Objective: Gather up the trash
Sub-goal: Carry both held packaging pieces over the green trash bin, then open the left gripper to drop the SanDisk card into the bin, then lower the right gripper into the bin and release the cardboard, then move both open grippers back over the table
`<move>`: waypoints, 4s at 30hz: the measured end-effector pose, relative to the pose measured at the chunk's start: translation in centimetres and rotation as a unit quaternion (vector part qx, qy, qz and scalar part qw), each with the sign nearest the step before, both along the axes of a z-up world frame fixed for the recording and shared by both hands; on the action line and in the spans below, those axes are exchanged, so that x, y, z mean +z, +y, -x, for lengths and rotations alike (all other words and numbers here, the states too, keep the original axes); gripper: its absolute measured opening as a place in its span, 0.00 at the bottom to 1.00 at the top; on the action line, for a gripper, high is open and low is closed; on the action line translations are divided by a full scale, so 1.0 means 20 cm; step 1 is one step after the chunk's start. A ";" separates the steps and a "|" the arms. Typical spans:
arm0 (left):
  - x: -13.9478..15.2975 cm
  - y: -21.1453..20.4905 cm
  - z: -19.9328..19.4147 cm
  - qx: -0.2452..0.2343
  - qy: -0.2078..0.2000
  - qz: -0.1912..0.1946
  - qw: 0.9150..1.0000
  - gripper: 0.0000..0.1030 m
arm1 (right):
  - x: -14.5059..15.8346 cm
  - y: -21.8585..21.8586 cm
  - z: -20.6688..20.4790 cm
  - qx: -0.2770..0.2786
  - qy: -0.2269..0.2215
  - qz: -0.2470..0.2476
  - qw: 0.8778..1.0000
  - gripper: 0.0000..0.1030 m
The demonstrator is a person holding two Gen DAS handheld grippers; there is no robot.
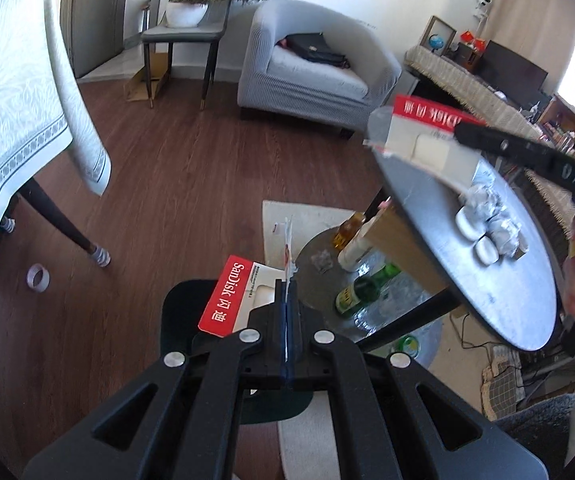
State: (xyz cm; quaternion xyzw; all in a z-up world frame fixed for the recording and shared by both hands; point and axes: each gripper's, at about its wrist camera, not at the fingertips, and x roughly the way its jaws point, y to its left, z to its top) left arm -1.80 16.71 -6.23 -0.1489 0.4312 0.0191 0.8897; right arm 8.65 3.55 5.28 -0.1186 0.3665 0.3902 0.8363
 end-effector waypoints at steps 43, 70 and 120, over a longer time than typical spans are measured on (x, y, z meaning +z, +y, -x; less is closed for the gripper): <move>-0.22 0.25 0.08 0.038 0.045 0.023 0.998 0.31 | -0.44 0.54 0.06 0.053 0.070 0.090 0.992 0.00; 0.45 0.00 0.13 0.002 -0.118 -0.013 0.993 0.18 | -1.18 0.73 0.26 0.111 0.165 0.207 0.958 0.01; 0.66 -0.06 0.13 0.023 -0.210 -0.019 0.977 0.49 | -0.14 0.12 0.20 0.031 -0.029 0.033 0.999 0.50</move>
